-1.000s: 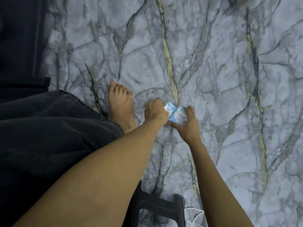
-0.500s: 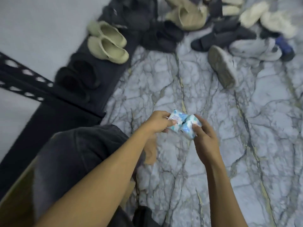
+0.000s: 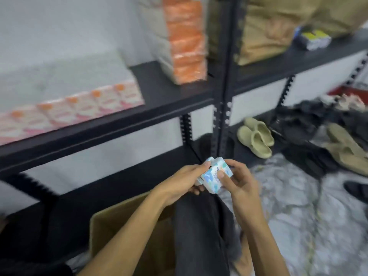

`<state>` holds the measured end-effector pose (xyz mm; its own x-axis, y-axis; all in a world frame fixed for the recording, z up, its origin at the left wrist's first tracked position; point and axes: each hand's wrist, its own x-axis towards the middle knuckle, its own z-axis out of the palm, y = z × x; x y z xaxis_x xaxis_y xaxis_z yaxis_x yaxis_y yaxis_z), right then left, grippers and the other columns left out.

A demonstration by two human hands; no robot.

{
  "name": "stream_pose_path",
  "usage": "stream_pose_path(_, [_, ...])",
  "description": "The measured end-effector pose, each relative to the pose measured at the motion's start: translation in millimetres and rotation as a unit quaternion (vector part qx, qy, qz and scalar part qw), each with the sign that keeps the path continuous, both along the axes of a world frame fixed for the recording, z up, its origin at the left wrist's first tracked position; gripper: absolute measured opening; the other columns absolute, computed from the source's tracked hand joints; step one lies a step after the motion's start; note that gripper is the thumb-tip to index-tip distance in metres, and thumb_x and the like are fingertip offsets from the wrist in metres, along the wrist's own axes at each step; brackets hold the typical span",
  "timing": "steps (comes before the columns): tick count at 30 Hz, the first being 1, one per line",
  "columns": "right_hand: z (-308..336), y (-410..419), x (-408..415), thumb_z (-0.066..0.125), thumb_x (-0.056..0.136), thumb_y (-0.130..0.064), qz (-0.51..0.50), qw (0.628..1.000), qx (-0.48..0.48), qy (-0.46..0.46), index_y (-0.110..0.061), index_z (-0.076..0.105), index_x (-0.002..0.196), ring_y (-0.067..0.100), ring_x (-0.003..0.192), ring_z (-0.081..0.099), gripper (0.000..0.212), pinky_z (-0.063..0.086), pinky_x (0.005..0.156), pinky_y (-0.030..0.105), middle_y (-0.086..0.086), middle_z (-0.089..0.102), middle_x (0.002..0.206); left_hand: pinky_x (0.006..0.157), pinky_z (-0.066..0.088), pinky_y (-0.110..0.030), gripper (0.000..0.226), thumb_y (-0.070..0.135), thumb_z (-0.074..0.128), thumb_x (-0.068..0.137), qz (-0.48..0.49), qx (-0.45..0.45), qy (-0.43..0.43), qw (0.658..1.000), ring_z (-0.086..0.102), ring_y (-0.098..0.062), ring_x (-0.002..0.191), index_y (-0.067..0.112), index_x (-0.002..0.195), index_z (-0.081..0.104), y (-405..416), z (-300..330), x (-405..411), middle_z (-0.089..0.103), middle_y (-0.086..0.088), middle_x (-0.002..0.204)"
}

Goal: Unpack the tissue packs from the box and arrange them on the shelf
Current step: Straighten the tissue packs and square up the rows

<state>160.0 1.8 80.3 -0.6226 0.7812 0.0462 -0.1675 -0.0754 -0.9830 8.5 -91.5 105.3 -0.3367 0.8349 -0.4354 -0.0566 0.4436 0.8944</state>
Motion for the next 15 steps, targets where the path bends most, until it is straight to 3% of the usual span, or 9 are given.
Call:
stream_pose_path(3, [22, -38, -49, 0.073, 0.091, -0.012, 0.045, 0.995, 0.091, -0.010, -0.018, 0.067, 0.112, 0.021, 0.098, 0.069, 0.022, 0.060, 0.075, 0.037, 0.005, 0.069, 0.110, 0.084, 0.051, -0.033, 0.052, 0.056, 0.050, 0.100, 0.081, 0.042, -0.054, 0.994, 0.066, -0.020, 0.095, 0.015, 0.129, 0.064, -63, 21, -27, 0.074, -0.012, 0.113])
stream_pose_path(5, [32, -67, -75, 0.073, 0.091, -0.013, 0.062, 0.985, 0.161, -0.015, -0.020, 0.069, 0.107, 0.012, 0.095, 0.068, 0.018, 0.058, 0.071, 0.025, 0.005, 0.065, 0.111, 0.092, 0.050, -0.039, 0.046, 0.047, 0.052, 0.101, 0.127, 0.086, -0.129, 0.980, 0.067, -0.027, 0.107, 0.017, 0.134, 0.061, -103, 31, -39, 0.070, -0.016, 0.122])
stream_pose_path(7, [39, -96, -92, 0.072, 0.091, -0.013, 0.087, 0.970, 0.228, -0.018, -0.020, 0.070, 0.108, 0.010, 0.097, 0.066, 0.018, 0.056, 0.076, 0.023, 0.000, 0.062, 0.111, 0.103, 0.047, -0.045, 0.044, 0.042, 0.051, 0.102, 0.161, 0.127, -0.191, 0.960, 0.064, -0.032, 0.117, 0.017, 0.137, 0.060, -141, 39, -48, 0.068, -0.017, 0.128])
stream_pose_path(9, [48, -125, -108, 0.073, 0.090, -0.020, 0.140, 0.948, 0.284, -0.028, -0.023, 0.068, 0.116, 0.011, 0.109, 0.062, 0.027, 0.054, 0.088, 0.025, -0.008, 0.059, 0.118, 0.108, 0.047, -0.047, 0.045, 0.040, 0.051, 0.102, 0.197, 0.159, -0.225, 0.941, 0.062, -0.033, 0.124, 0.015, 0.140, 0.058, -180, 45, -59, 0.066, -0.017, 0.132])
stream_pose_path(13, [68, -176, -134, 0.076, 0.078, -0.051, 0.260, 0.897, 0.356, -0.041, -0.030, 0.055, 0.134, 0.000, 0.134, 0.040, 0.064, 0.036, 0.103, 0.007, -0.017, 0.042, 0.143, 0.104, 0.050, -0.047, 0.046, 0.039, 0.051, 0.104, 0.248, 0.203, -0.261, 0.911, 0.060, -0.032, 0.127, 0.015, 0.144, 0.053, -241, 59, -81, 0.062, -0.018, 0.137])
stream_pose_path(15, [74, -195, -150, 0.076, 0.080, -0.050, 0.264, 0.881, 0.393, -0.017, -0.028, 0.055, 0.135, 0.003, 0.136, 0.042, 0.062, 0.037, 0.105, 0.011, -0.015, 0.044, 0.144, 0.104, 0.049, -0.045, 0.047, 0.040, 0.054, 0.103, 0.271, 0.212, -0.247, 0.906, 0.063, -0.027, 0.123, 0.015, 0.142, 0.057, -266, 66, -90, 0.064, -0.016, 0.136])
